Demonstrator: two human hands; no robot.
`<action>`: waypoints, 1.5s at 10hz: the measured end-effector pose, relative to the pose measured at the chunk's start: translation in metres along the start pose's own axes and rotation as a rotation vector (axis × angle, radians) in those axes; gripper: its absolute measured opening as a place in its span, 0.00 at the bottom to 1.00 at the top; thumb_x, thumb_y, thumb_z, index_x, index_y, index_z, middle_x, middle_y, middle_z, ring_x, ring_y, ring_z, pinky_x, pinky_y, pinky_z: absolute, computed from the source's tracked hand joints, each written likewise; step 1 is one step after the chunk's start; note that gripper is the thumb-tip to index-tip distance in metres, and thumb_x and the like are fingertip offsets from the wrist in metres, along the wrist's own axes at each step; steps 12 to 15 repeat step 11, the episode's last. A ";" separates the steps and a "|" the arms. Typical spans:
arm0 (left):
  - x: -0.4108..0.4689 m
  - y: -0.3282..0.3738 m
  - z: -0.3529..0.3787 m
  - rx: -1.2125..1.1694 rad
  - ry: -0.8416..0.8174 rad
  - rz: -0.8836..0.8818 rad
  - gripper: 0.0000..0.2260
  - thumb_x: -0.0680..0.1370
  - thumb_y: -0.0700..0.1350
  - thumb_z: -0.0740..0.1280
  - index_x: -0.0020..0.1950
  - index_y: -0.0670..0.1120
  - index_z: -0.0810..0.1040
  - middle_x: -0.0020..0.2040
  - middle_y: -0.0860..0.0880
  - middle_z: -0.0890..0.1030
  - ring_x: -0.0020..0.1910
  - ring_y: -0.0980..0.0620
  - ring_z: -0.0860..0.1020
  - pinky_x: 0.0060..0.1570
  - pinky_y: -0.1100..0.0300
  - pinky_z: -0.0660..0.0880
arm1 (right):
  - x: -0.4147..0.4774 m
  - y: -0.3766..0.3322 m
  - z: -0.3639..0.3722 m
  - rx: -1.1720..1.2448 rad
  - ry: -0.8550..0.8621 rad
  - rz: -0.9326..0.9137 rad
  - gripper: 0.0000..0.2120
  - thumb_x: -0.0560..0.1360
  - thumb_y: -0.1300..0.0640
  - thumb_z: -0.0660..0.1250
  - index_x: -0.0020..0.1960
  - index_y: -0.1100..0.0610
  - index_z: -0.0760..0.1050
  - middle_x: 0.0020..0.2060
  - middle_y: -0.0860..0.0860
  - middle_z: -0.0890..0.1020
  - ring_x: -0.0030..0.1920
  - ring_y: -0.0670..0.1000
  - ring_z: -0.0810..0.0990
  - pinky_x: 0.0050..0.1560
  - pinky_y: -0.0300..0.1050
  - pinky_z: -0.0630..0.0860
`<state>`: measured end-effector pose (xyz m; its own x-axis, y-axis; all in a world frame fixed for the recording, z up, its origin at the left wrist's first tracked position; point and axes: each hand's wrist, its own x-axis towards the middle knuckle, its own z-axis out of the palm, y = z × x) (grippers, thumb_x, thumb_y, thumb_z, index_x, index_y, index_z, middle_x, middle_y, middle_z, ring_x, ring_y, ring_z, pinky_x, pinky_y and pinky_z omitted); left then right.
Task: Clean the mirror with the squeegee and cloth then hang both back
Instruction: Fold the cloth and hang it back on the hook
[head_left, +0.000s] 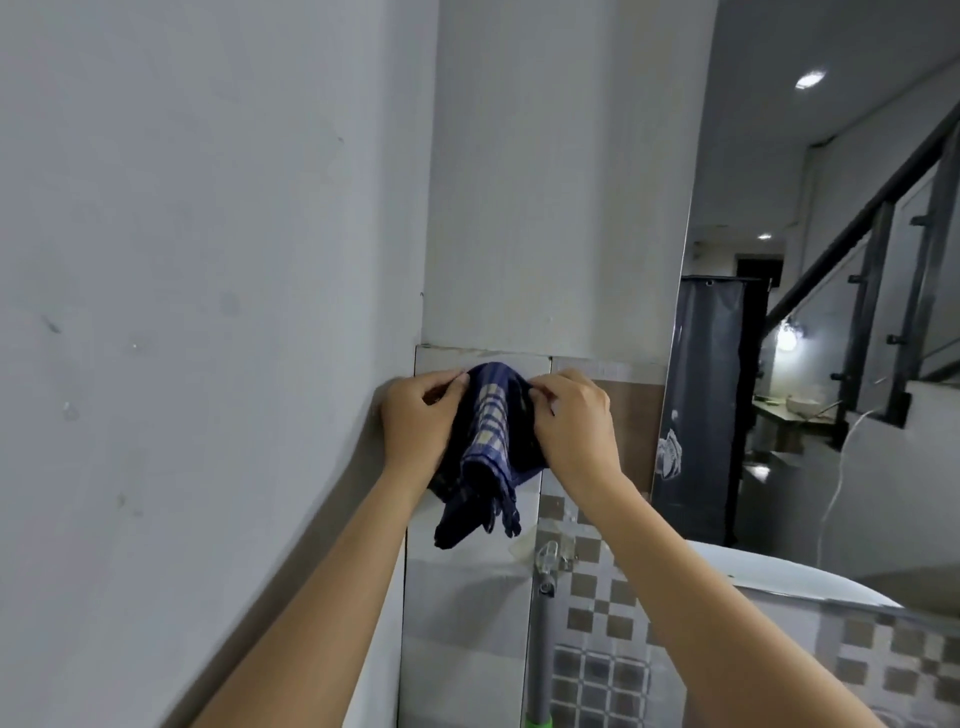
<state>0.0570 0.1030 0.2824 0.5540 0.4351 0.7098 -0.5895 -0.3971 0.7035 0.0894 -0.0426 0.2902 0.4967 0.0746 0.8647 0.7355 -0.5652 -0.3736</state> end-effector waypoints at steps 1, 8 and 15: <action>-0.020 0.008 -0.005 -0.121 -0.219 -0.040 0.09 0.77 0.49 0.64 0.52 0.48 0.81 0.45 0.54 0.83 0.45 0.59 0.80 0.40 0.72 0.74 | -0.011 -0.006 -0.002 0.140 -0.064 0.047 0.16 0.77 0.50 0.61 0.61 0.55 0.75 0.52 0.52 0.77 0.55 0.51 0.73 0.54 0.41 0.67; -0.014 -0.022 -0.008 0.046 -0.433 -0.002 0.18 0.78 0.52 0.61 0.66 0.50 0.70 0.59 0.52 0.77 0.57 0.57 0.76 0.57 0.55 0.75 | -0.019 0.007 0.017 0.235 -0.129 -0.026 0.13 0.74 0.56 0.67 0.58 0.58 0.76 0.50 0.51 0.80 0.47 0.45 0.76 0.46 0.24 0.67; -0.025 0.005 -0.012 0.348 -0.405 0.061 0.19 0.80 0.52 0.57 0.68 0.46 0.67 0.64 0.48 0.73 0.64 0.50 0.70 0.62 0.58 0.67 | -0.035 -0.015 -0.009 0.142 -0.206 0.032 0.12 0.78 0.57 0.60 0.57 0.62 0.75 0.52 0.55 0.79 0.49 0.52 0.75 0.46 0.33 0.65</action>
